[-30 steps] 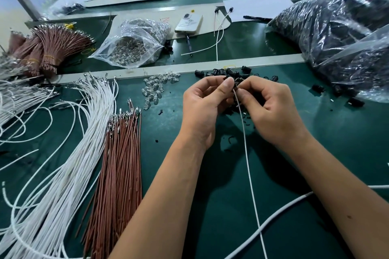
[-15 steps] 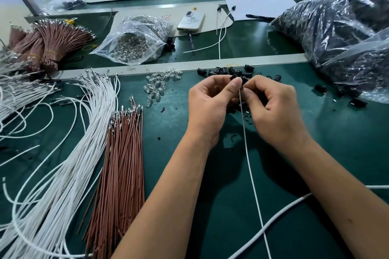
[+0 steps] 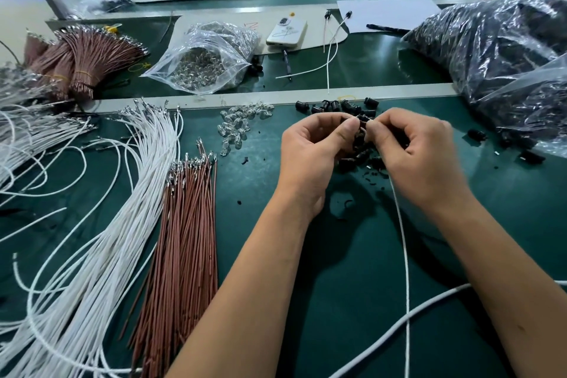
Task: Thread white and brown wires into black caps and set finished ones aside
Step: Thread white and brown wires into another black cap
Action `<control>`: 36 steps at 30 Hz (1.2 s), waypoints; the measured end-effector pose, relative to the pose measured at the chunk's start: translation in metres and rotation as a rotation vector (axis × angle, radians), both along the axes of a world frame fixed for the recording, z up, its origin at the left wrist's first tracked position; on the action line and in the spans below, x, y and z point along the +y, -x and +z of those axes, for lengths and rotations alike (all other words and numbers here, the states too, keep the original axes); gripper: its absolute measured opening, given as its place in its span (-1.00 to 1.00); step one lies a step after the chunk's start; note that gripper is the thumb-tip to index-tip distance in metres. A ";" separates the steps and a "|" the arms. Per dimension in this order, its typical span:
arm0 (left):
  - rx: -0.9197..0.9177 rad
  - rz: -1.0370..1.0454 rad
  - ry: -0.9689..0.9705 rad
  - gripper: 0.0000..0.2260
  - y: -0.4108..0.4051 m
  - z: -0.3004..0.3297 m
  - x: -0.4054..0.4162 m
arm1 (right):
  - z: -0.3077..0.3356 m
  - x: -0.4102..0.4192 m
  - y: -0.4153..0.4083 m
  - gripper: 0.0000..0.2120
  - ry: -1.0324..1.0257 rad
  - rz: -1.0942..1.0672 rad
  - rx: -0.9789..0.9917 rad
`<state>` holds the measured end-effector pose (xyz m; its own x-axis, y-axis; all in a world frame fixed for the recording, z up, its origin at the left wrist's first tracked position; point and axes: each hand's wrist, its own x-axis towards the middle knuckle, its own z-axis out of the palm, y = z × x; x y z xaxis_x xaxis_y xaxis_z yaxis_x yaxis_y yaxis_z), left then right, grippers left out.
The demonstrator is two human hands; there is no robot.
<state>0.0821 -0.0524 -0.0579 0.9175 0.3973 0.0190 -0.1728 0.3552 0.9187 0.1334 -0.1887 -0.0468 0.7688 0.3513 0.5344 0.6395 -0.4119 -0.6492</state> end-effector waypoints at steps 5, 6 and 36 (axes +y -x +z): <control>0.035 0.003 0.082 -0.95 0.000 0.003 0.004 | -0.004 -0.001 -0.002 -0.81 0.049 0.128 0.058; 0.033 0.002 0.088 -0.96 0.000 0.004 0.004 | -0.004 -0.001 -0.003 -0.84 0.043 0.133 0.061; 0.058 -0.003 0.051 -0.94 -0.002 0.005 0.000 | -0.002 -0.001 -0.003 -0.66 0.062 0.322 0.323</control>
<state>0.0836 -0.0528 -0.0533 0.9178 0.3934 -0.0540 -0.1189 0.4020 0.9079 0.1365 -0.1895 -0.0483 0.7389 0.6232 0.2561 0.5104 -0.2696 -0.8166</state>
